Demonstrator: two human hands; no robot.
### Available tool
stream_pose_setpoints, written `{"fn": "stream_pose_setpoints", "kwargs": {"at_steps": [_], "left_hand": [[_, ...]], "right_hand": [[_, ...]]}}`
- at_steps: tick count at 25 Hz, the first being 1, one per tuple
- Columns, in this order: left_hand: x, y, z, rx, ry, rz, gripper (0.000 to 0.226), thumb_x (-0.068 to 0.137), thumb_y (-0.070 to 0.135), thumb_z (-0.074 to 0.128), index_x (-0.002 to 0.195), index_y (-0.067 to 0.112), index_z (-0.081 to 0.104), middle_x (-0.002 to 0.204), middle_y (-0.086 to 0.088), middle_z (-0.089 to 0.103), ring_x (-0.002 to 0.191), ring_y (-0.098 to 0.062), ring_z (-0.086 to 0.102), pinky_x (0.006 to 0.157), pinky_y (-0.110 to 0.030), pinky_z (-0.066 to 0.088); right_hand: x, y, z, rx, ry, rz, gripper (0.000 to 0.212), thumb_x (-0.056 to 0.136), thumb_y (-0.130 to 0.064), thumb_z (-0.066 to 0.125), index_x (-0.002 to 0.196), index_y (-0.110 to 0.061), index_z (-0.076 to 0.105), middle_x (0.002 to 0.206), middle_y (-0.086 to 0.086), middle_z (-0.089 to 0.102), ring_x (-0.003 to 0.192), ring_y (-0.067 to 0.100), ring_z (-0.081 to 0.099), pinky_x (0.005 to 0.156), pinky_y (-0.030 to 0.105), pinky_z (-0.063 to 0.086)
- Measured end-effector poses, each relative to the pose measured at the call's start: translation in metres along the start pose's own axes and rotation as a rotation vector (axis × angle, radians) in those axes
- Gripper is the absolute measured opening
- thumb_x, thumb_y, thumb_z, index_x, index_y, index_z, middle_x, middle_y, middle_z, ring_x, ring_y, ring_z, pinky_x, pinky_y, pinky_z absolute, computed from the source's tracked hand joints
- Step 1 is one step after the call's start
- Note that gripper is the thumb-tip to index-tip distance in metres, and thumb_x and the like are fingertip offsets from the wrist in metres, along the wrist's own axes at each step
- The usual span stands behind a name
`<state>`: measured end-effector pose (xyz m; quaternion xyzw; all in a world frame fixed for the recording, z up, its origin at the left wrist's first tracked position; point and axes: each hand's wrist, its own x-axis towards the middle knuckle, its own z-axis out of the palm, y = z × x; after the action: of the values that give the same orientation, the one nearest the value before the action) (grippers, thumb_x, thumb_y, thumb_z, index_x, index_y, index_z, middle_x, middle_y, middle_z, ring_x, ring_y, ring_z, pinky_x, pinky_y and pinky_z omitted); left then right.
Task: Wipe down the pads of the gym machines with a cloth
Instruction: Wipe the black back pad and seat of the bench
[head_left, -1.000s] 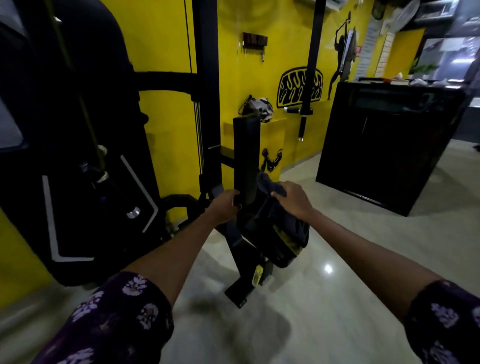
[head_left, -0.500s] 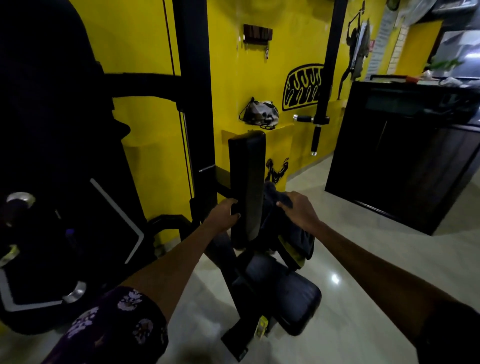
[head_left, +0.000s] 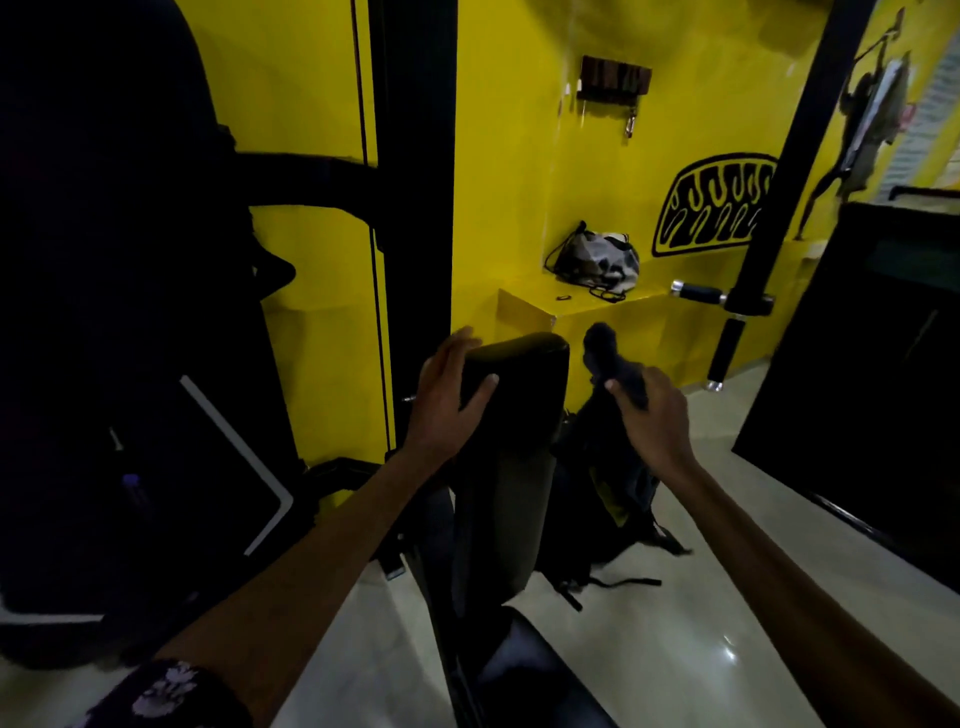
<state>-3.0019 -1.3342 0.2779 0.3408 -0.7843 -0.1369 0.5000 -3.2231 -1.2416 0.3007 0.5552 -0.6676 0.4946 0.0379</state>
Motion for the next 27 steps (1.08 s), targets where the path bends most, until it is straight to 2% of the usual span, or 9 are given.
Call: {"fn": "stream_pose_setpoints", "kwargs": {"at_steps": [3,5,10,14,18,21,22,25,27], "left_hand": [[0.001,-0.007,0.014,-0.027,-0.008,0.051,0.050,0.092,0.045,0.043,0.132,0.016,0.047,0.140,-0.004,0.043,0.136,-0.018,0.034,0.110,-0.041,0.034],[0.000,-0.012,0.019,-0.095,0.037,0.066,0.045,0.095,0.039,0.043,0.131,0.013,0.048,0.138,-0.006,0.044,0.136,-0.016,0.033,0.111,-0.040,0.033],[-0.005,-0.016,0.030,-0.187,0.100,0.066,0.046,0.099,0.042,0.034,0.134,0.014,0.045,0.140,-0.002,0.039,0.137,-0.016,0.031,0.113,-0.032,0.029],[-0.001,-0.023,0.031,-0.202,0.096,0.103,0.042,0.100,0.042,0.033,0.134,0.018,0.041,0.137,0.000,0.038,0.136,-0.016,0.033,0.111,-0.030,0.030],[0.001,-0.026,0.034,-0.188,0.126,0.154,0.042,0.100,0.042,0.032,0.132,0.017,0.041,0.135,0.001,0.039,0.133,-0.020,0.035,0.110,-0.036,0.031],[0.001,-0.025,0.034,-0.189,0.116,0.164,0.041,0.100,0.041,0.032,0.131,0.016,0.041,0.134,0.002,0.038,0.132,-0.021,0.036,0.109,-0.037,0.032],[0.001,-0.026,0.034,-0.192,0.112,0.167,0.041,0.100,0.041,0.033,0.132,0.016,0.041,0.134,0.002,0.038,0.132,-0.021,0.036,0.109,-0.037,0.033],[0.003,-0.030,0.032,-0.148,0.112,0.190,0.042,0.100,0.041,0.032,0.131,0.014,0.040,0.133,-0.001,0.039,0.132,-0.018,0.035,0.110,-0.033,0.031],[0.004,-0.030,0.032,-0.125,0.110,0.201,0.042,0.100,0.041,0.031,0.130,0.013,0.041,0.132,-0.001,0.039,0.131,-0.018,0.035,0.110,-0.028,0.029]], "right_hand": [[0.031,-0.006,0.003,0.035,0.041,-0.062,0.031,0.093,-0.015,0.058,0.121,-0.002,0.057,0.109,0.019,0.059,0.102,0.032,0.054,0.074,0.024,0.032],[0.050,-0.014,0.014,0.012,0.021,-0.104,0.035,0.093,-0.018,0.057,0.126,-0.005,0.055,0.112,0.018,0.058,0.105,0.033,0.053,0.079,0.029,0.036],[0.051,-0.024,0.053,-0.304,-0.177,-0.389,0.050,0.083,-0.034,0.035,0.121,-0.017,0.061,0.121,0.010,0.058,0.094,0.037,0.048,0.077,0.043,0.042],[0.075,-0.033,0.049,-0.350,-0.282,-0.305,0.060,0.077,-0.036,0.027,0.125,-0.018,0.059,0.125,0.009,0.055,0.102,0.038,0.048,0.083,0.044,0.042],[0.061,-0.040,0.052,-0.373,-0.252,-0.523,0.047,0.081,-0.035,0.036,0.113,-0.019,0.065,0.117,0.005,0.062,0.093,0.035,0.049,0.075,0.044,0.043],[0.080,-0.035,0.051,-0.374,-0.286,-0.268,0.039,0.088,-0.023,0.045,0.123,-0.019,0.060,0.123,0.008,0.056,0.099,0.036,0.045,0.078,0.044,0.042],[0.079,-0.037,0.052,-0.378,-0.275,-0.267,0.038,0.087,-0.023,0.045,0.122,-0.020,0.061,0.122,0.008,0.056,0.099,0.036,0.045,0.078,0.044,0.042],[0.054,-0.046,0.055,-0.364,-0.227,-0.519,0.046,0.080,-0.034,0.038,0.114,-0.020,0.065,0.116,0.005,0.061,0.099,0.036,0.048,0.079,0.044,0.043],[0.055,-0.035,0.055,-0.338,-0.221,-0.480,0.052,0.079,-0.040,0.037,0.118,-0.018,0.064,0.118,0.007,0.060,0.098,0.038,0.049,0.079,0.045,0.042]]}}
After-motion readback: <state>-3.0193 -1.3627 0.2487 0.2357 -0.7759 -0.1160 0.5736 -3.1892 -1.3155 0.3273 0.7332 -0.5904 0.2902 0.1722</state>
